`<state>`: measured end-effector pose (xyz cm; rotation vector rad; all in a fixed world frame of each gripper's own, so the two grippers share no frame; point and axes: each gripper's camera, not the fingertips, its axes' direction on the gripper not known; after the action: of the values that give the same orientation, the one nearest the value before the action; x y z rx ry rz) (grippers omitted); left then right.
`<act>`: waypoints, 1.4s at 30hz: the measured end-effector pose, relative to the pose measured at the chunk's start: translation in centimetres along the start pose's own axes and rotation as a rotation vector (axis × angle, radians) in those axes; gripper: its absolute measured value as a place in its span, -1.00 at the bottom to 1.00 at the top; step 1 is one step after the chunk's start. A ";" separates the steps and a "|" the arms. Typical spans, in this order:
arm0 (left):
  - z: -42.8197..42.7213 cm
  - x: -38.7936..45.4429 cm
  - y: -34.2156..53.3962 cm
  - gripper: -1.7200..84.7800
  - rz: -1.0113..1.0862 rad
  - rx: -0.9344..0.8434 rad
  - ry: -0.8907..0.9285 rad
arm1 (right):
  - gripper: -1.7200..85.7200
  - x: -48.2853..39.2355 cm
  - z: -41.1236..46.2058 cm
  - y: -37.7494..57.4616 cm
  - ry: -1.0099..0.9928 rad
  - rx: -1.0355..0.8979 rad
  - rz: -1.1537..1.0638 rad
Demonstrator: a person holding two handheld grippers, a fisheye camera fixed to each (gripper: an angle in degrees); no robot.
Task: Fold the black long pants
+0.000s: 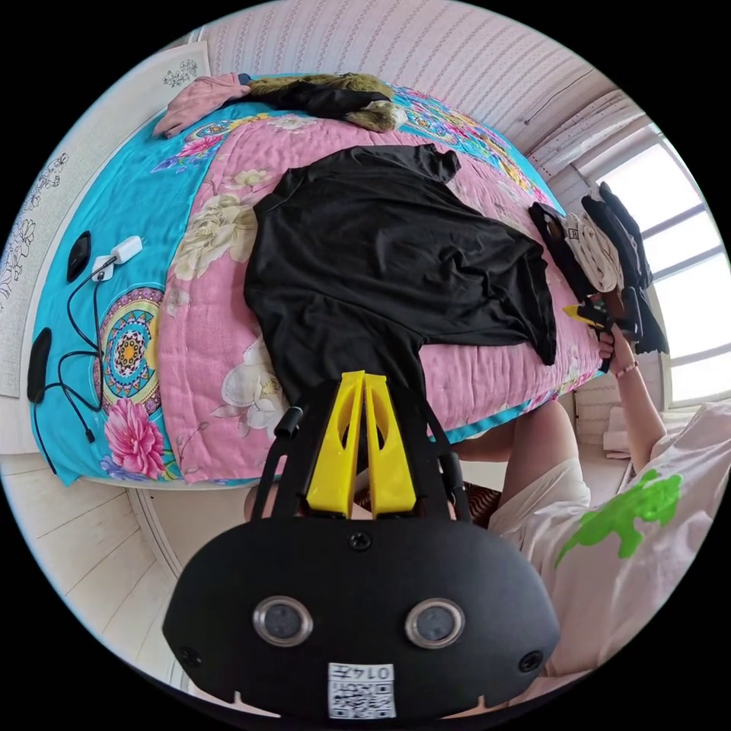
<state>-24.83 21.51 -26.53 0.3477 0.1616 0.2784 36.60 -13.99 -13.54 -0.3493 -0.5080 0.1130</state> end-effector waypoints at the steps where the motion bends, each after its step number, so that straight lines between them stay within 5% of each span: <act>1: 0.2 0.4 0.1 -0.98 0.007 -0.001 0.002 | -0.77 -0.3 0.4 1.3 -0.010 -0.008 0.001; 8: 0.7 3.2 0.6 -0.98 0.060 0.001 0.000 | -0.76 -0.9 2.7 7.4 -0.054 0.004 0.008; 14: 1.0 4.7 1.6 -0.98 0.067 0.009 -0.006 | -0.92 -2.0 1.8 9.2 0.205 -0.059 -0.081; 18: 1.0 5.2 2.2 -0.98 0.070 0.014 -0.004 | -0.94 4.3 -4.6 11.9 -0.315 0.066 0.008; 20: 1.2 5.3 2.5 -0.98 0.067 0.016 -0.001 | -0.94 8.3 -6.4 13.7 -0.358 0.124 0.132; 26: 2.4 5.7 3.0 -0.98 0.065 -0.001 -0.007 | -0.83 11.0 -7.3 17.9 -0.219 0.036 0.252; 32: 3.7 7.0 2.6 -0.98 0.090 -0.019 -0.016 | -0.75 8.3 -8.0 17.4 -0.137 0.129 0.198; 42: 5.6 7.7 2.1 -0.98 0.100 -0.039 -0.044 | -0.80 9.1 -11.6 19.5 0.191 0.246 0.412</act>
<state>-16.87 23.98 -21.39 0.3232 0.0955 0.3715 49.86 2.55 -25.76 -0.2168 -0.2231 0.5313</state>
